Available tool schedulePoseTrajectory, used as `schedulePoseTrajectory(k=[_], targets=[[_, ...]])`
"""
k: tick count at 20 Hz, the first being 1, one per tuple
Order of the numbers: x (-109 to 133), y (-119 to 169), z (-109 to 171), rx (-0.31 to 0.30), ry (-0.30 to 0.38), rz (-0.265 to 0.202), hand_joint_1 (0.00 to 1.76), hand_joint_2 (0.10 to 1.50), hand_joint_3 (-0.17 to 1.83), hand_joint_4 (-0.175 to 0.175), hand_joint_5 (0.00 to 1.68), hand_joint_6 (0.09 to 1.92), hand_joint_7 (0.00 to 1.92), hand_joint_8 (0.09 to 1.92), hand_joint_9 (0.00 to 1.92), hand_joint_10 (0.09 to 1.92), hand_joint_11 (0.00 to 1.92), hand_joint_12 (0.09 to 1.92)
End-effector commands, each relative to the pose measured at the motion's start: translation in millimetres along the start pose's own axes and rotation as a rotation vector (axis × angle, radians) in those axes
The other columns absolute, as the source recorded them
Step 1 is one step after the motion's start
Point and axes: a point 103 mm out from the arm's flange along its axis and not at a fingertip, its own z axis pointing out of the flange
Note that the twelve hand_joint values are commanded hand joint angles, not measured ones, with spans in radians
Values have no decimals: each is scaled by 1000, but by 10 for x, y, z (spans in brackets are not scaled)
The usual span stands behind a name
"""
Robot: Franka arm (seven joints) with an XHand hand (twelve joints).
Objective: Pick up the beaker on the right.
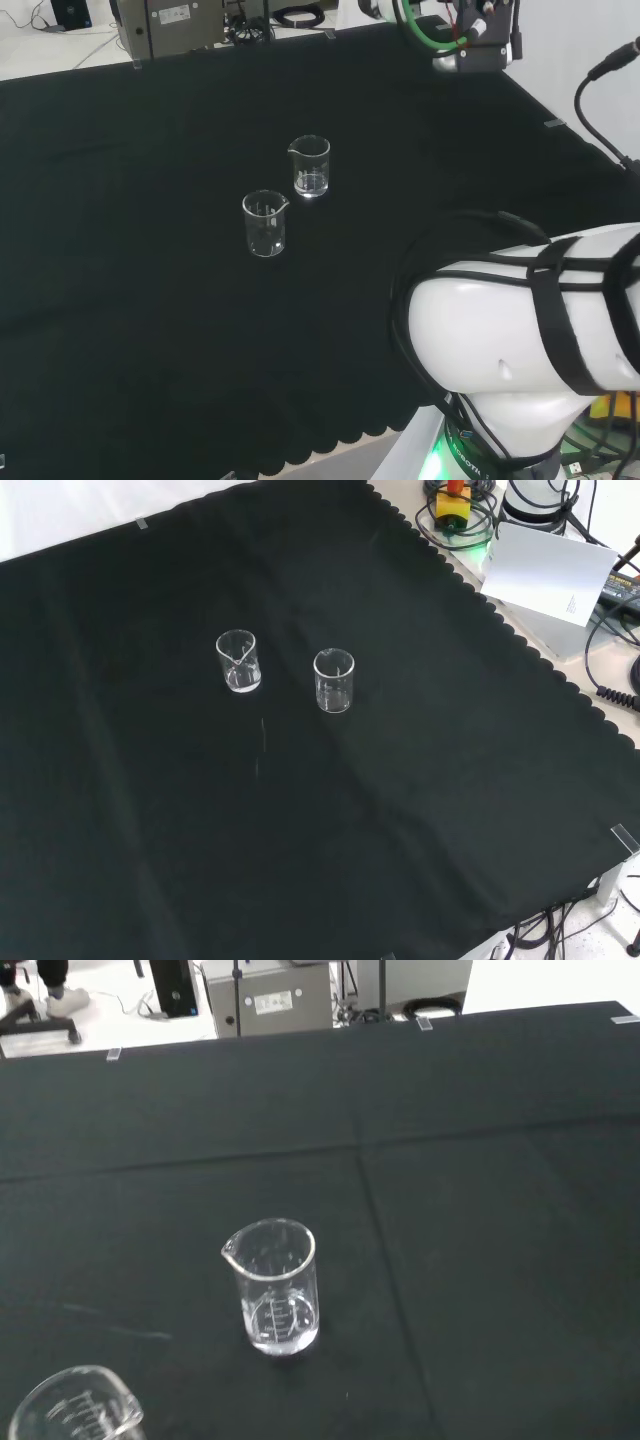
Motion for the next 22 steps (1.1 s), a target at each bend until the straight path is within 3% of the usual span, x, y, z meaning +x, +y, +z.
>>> schedulePoseTrajectory(k=[1,12,17,22], targets=[[-431,554,766,-2,88,-18,397,1232,-9,-18,345,87,223,590,392,662,162,1379],[-601,1281,1598,74,209,-30,673,1099,-94,-17,380,87,225,612,409,643,191,1368],[-578,1444,1873,122,226,-52,724,1086,-140,-13,377,87,184,615,376,641,176,1372],[-517,1588,2090,162,192,-67,763,1057,-175,-14,385,87,167,632,346,650,158,1379]])
